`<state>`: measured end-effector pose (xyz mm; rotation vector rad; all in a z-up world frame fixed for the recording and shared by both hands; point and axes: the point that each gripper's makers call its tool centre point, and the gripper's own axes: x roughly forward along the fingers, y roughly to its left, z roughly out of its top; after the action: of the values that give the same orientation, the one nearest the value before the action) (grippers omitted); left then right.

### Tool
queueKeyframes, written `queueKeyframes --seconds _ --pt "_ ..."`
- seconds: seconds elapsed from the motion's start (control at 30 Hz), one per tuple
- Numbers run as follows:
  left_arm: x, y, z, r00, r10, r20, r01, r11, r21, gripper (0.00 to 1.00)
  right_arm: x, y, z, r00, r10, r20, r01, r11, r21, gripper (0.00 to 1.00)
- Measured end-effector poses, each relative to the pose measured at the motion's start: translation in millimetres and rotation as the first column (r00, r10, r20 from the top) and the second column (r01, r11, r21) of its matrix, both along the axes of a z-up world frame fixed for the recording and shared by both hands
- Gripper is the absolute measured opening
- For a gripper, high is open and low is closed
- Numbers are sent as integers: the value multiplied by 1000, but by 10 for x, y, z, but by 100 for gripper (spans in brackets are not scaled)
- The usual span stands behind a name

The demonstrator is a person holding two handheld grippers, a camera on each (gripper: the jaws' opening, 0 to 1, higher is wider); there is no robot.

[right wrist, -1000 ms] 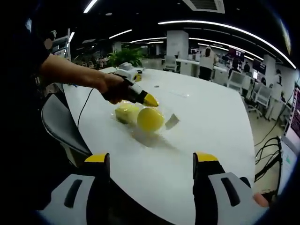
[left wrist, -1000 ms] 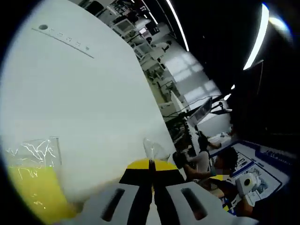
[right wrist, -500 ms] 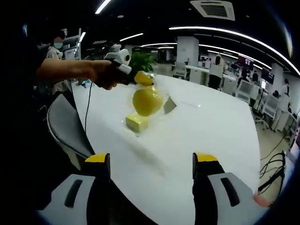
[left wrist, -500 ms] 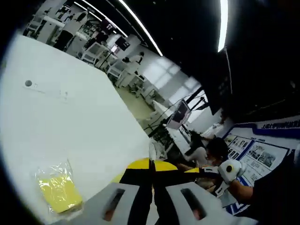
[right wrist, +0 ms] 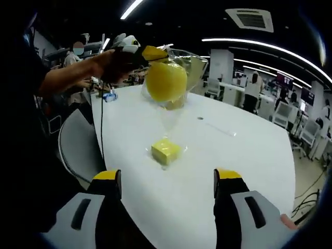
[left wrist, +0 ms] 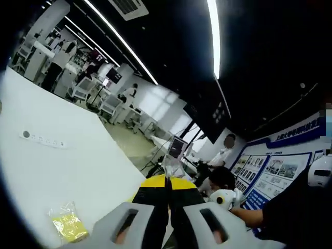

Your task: Compare the silicone blocks by pressing each to a similar depth, holding the contact briefly, and releasing to observe deformation and rebound differences across the visible hardness samples.

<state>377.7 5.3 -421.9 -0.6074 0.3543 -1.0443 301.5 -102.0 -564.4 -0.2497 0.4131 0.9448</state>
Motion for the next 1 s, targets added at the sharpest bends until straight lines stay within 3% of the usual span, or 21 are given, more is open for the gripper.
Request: queueKeyframes --seconds 0.2,0.27,0.33,0.47,0.57,0.63,0.77,0.83,1.0 --pt "-129 -16 -230 999 -37 -11 38 996 84 0 54 99 121 1000 10 -16 -9 997 74 65" --pt "-149 -19 -227 999 -35 -14 36 996 83 0 82 141 185 1000 19 -11 -18 996 84 65" --pt "-138 -14 -148 1000 -11 14 10 997 78 0 105 183 249 999 32 -8 -31 995 91 65" --pt "-148 -51 90 998 -37 51 36 999 16 0 127 315 467 991 129 28 -131 990 60 56" --pt "-160 -97 198 997 -58 48 59 998 -26 0 248 410 619 989 138 46 -141 986 87 66" --pt "-198 -145 248 995 -76 57 79 996 -43 0 312 497 720 987 148 65 -155 980 125 66" --pt "-267 -229 328 992 -98 80 103 994 -49 0 348 665 938 984 172 36 -175 949 263 64" --pt "-289 -254 347 991 -108 80 112 992 -50 0 377 726 1037 982 181 49 -187 937 294 64" --pt "-318 -257 385 991 -116 74 121 990 -74 0 450 803 1203 976 202 82 -218 904 369 53"
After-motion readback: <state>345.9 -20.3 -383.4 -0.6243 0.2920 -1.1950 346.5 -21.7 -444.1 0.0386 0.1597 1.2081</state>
